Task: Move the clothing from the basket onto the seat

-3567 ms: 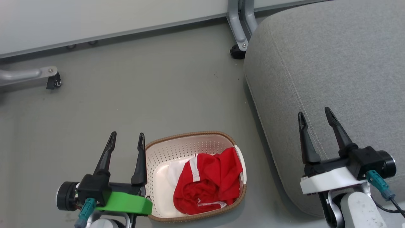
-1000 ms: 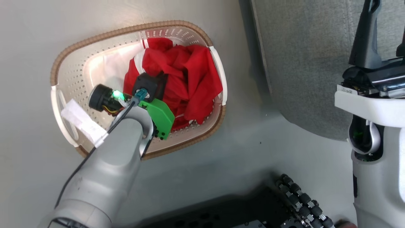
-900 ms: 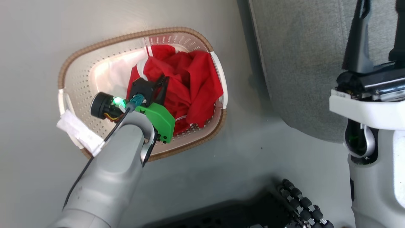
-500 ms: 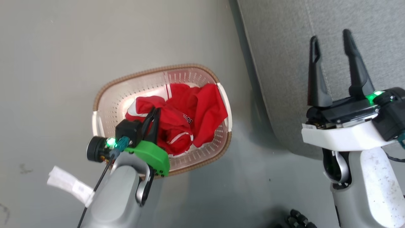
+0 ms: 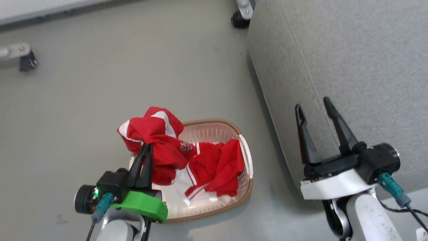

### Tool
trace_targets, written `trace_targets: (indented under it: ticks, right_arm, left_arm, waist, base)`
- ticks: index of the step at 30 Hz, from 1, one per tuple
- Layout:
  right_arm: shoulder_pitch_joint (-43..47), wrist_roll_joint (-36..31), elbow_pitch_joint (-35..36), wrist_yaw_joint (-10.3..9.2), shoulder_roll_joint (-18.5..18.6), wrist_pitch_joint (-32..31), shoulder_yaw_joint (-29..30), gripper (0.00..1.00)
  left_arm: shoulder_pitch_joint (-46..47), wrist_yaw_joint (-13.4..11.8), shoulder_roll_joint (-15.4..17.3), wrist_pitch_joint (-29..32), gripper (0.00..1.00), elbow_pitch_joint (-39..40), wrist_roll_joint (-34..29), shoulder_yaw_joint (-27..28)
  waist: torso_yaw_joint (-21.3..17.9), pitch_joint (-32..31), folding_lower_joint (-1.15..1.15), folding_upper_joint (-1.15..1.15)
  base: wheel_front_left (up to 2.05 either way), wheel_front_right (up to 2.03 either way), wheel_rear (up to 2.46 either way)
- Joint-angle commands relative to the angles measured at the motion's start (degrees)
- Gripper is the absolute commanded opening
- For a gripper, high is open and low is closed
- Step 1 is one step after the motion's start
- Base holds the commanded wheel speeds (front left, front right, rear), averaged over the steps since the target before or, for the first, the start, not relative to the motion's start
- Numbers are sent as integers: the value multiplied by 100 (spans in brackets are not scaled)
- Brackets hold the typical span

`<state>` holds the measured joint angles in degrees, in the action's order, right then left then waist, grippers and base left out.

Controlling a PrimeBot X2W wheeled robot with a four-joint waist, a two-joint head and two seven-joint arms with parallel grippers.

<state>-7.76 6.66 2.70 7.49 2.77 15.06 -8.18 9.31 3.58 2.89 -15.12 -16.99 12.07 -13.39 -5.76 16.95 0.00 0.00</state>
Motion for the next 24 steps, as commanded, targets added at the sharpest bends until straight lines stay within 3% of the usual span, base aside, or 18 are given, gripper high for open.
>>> trace_targets:
  ticks: [1,13,24]
  right_arm:
    - [149,2,-54,0,19,18,-53,100]
    - [562,116,-344,0,46,18,-834,100]
    - [227,492,-543,0,442,18,-2135,100]
  left_arm:
    - [-193,-15,6,-4,0,172,-4,76]
    - [-660,-136,2,-5,0,1306,-24,379]
    - [-367,-8,5,-4,0,1831,-40,-95]
  waist:
    - [162,-856,0,0]
    - [88,-1477,0,0]
    - [216,-1557,0,0]
  base:
    - [0,0,0]
    - [0,0,0]
    - [0,0,0]
